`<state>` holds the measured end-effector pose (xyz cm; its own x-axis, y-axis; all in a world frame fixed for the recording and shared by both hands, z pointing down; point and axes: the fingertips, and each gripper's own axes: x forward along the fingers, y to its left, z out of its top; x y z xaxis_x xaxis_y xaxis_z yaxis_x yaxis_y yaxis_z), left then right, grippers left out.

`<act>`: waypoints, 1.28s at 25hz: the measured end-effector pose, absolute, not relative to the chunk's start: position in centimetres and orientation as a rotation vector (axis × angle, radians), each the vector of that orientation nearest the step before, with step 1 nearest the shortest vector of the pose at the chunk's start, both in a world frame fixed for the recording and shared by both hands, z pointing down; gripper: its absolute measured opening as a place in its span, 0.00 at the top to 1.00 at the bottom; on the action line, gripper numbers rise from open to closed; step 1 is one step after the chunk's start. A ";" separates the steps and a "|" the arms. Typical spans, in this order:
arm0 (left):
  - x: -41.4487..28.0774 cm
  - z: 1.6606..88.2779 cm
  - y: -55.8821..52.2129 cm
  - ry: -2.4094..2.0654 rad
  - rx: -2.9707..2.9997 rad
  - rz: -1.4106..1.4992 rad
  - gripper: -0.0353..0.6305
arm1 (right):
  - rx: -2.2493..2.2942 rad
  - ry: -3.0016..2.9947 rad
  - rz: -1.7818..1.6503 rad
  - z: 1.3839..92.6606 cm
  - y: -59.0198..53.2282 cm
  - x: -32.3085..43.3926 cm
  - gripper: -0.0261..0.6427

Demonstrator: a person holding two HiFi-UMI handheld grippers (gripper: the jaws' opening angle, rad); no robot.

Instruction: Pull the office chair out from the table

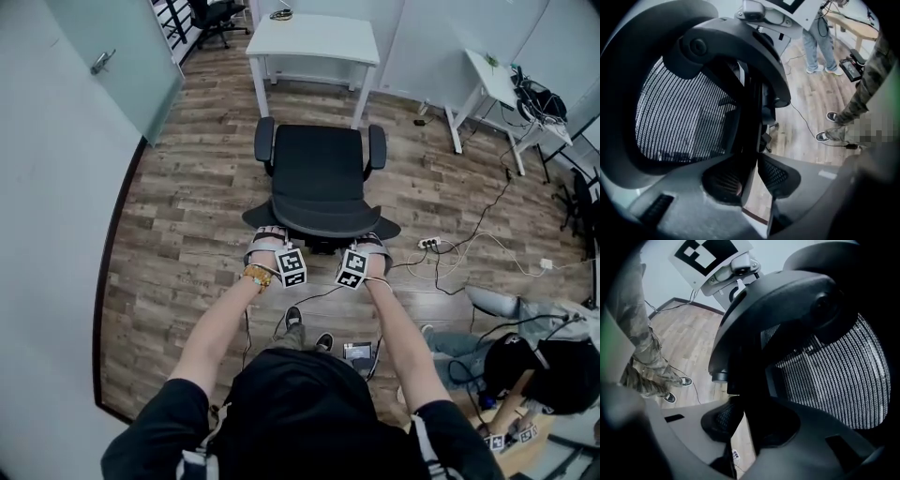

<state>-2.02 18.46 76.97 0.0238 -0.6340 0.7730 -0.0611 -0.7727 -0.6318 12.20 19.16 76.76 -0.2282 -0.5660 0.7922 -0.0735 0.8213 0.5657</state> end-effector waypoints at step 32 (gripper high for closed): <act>-0.2 76.9 23.7 0.720 -1.897 -1.759 0.78 | 0.497 -1.756 -0.490 76.8 23.8 14.0 0.83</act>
